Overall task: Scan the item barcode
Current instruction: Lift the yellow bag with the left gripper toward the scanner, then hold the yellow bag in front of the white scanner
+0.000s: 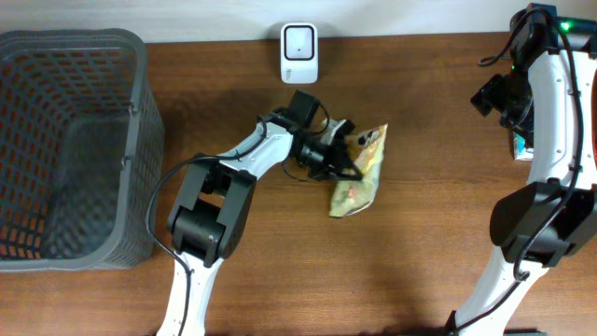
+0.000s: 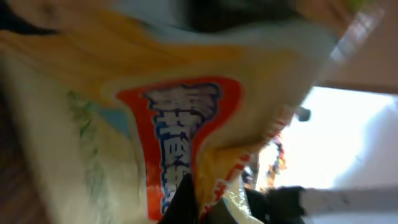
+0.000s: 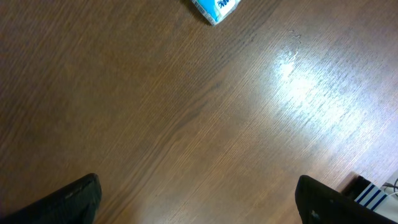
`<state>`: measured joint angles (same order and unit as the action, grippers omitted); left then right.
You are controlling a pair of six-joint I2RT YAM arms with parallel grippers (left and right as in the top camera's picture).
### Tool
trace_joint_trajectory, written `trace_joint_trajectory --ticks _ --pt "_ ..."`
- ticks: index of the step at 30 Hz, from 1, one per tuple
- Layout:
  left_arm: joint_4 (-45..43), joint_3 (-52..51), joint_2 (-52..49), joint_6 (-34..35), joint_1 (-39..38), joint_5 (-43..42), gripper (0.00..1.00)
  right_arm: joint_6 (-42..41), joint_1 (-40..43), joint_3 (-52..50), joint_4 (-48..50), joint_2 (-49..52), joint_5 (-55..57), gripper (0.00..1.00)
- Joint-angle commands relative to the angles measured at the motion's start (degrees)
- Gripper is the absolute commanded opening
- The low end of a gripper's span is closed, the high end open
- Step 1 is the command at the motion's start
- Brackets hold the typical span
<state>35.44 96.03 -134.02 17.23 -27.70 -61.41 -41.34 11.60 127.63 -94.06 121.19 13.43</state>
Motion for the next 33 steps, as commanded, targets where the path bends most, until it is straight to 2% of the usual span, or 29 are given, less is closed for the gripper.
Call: trace_joint_trajectory --ticks 1,2,3,5,7,8,10,14,15,16,17,19,20,21,22,25,27,28,29,33 --pt "8.7 2.2 0.0 0.1 4.5 20.4 0.07 0.2 0.1 -0.1 0.0 0.2 0.1 0.99" --pt "11.3 3.6 0.0 0.0 5.3 22.5 0.09 0.2 0.1 -0.1 0.0 0.2 0.1 0.99" --pt "15.0 5.8 0.0 -0.2 6.4 25.3 0.16 0.2 0.1 -0.1 0.0 0.2 0.1 0.99" --pt "21.6 10.9 0.0 -1.2 7.8 29.4 0.12 0.2 0.1 -0.1 0.0 0.2 0.1 0.99" --pt "26.5 15.9 0.0 -4.8 8.2 29.6 0.09 0.2 0.1 -0.1 0.0 0.2 0.1 0.99" --pt "29.6 19.2 0.0 -6.7 8.2 29.6 0.10 0.2 0.1 -0.1 0.0 0.2 0.1 0.99" --pt "34.8 24.5 0.0 -9.6 8.1 30.7 0.19 0.2 0.1 -0.1 0.0 0.2 0.1 0.99" --pt "45.9 36.4 0.0 -9.6 8.0 42.3 0.25 0.2 0.1 -0.1 0.0 0.2 0.1 0.99" --pt "47.3 38.4 0.0 -8.9 8.0 45.7 0.38 0.2 0.1 -0.1 0.0 0.2 0.1 0.99" --pt "48.4 40.0 0.0 -4.9 8.0 53.0 0.51 0.2 0.1 -0.1 0.0 0.2 0.1 0.99" --pt "48.6 40.4 0.0 0.0 8.0 61.5 0.51 0.2 0.1 -0.1 0.0 0.2 0.1 0.99" --pt "47.6 39.8 -0.2 5.4 8.2 72.2 0.77 0.2 0.1 -0.1 0.0 0.2 0.1 0.99" --pt "45.2 39.1 -0.4 5.6 8.7 75.0 0.81 0.2 0.1 -0.1 0.0 0.2 0.1 0.98" --pt "42.7 38.6 -0.7 4.4 9.1 74.9 0.86 0.2 0.1 -0.1 0.0 0.2 0.1 0.99" --pt "37.5 37.7 -1.3 -0.4 9.7 74.4 0.86 0.2 0.1 -0.1 0.0 0.2 0.1 0.99" --pt "31.9 36.5 -2.0 -7.5 10.2 72.5 0.86 0.2 0.1 -0.1 0.0 0.2 0.1 0.99" --pt "28.3 35.2 -2.5 -14.8 10.4 66.8 0.92 0.2 0.1 -0.1 0.0 0.2 0.1 0.99" --pt "27.7 35.2 -3.4 -19.3 10.5 62.8 0.98 0.2 0.1 -0.1 0.0 0.2 0.1 0.99" --pt "27.5 35.2 -4.3 -23.2 10.7 59.8 1.00 0.2 0.1 -0.1 0.0 0.2 0.1 0.99" --pt "29.5 35.2 -7.7 -32.0 11.3 51.0 0.99 0.2 0.1 -0.1 0.0 0.2 0.1 0.99"
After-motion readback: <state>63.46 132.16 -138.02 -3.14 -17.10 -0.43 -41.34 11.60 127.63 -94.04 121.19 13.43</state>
